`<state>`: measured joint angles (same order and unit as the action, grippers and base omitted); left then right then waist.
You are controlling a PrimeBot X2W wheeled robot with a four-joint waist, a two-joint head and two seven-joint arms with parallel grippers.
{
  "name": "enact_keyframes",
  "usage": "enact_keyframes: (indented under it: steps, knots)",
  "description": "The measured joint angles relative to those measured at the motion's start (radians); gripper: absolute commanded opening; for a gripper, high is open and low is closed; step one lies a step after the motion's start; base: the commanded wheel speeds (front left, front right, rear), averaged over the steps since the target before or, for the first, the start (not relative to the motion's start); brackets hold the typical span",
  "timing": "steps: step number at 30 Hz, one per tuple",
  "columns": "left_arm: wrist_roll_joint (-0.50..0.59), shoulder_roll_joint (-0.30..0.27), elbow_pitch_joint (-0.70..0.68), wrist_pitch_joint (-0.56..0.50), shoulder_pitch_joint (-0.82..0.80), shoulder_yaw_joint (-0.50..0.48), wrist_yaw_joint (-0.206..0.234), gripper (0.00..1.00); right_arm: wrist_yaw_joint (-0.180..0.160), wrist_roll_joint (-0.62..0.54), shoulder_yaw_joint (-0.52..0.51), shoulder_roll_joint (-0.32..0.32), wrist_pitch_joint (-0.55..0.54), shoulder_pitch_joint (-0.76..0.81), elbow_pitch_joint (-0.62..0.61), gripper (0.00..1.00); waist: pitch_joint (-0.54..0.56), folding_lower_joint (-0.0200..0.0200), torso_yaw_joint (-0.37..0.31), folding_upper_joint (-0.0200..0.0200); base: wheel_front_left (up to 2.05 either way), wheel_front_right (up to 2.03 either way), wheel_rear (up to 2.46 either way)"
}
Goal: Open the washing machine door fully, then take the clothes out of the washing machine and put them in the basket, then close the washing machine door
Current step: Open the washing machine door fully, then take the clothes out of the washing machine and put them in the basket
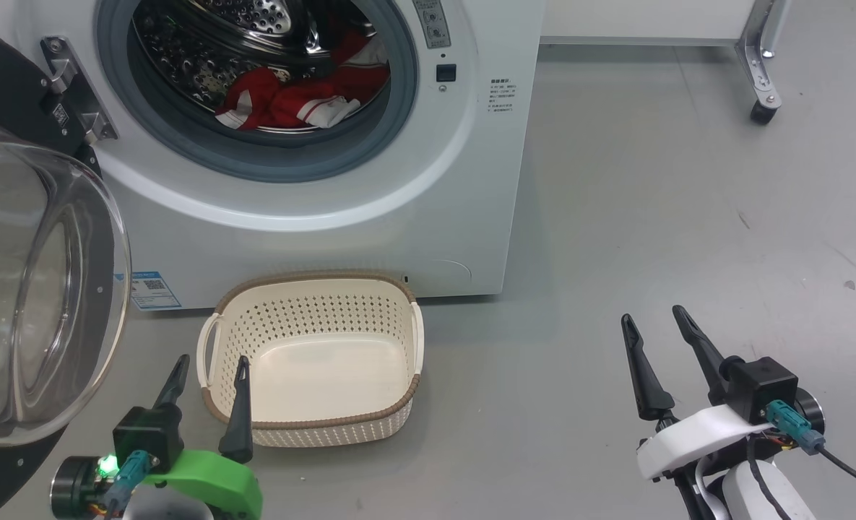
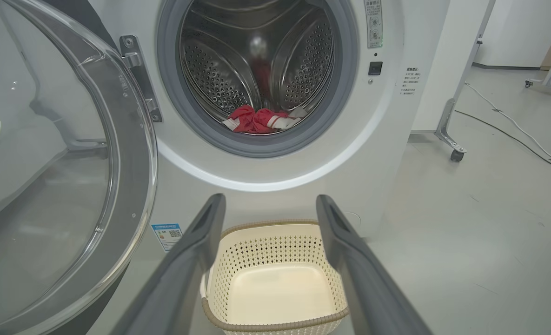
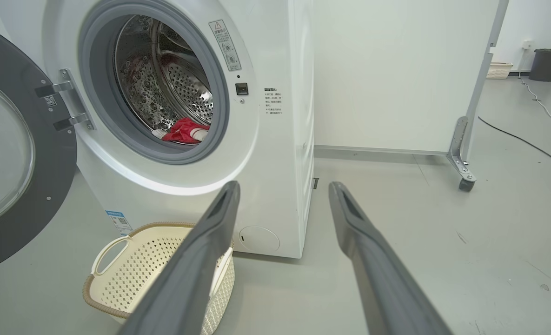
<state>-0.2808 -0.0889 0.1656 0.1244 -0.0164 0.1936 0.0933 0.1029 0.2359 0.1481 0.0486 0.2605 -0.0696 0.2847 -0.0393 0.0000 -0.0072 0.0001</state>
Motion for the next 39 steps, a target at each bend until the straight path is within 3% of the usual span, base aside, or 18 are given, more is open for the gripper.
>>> enact_keyframes:
  steps: [20,39]
  knots:
    - [0.017,0.002,-0.048,-0.009,0.001,0.005,0.007,1.0,0.0,0.0,0.002,-0.001,0.0,0.004,-0.009,1.0,-0.004,0.0,-0.005,0.0,0.1,-0.17,0.07]
    - [0.017,0.002,-0.062,-0.019,0.015,0.005,0.007,1.0,0.0,0.0,0.003,-0.002,0.0,0.005,-0.012,1.0,-0.012,0.0,-0.004,0.0,0.86,-0.86,0.0]
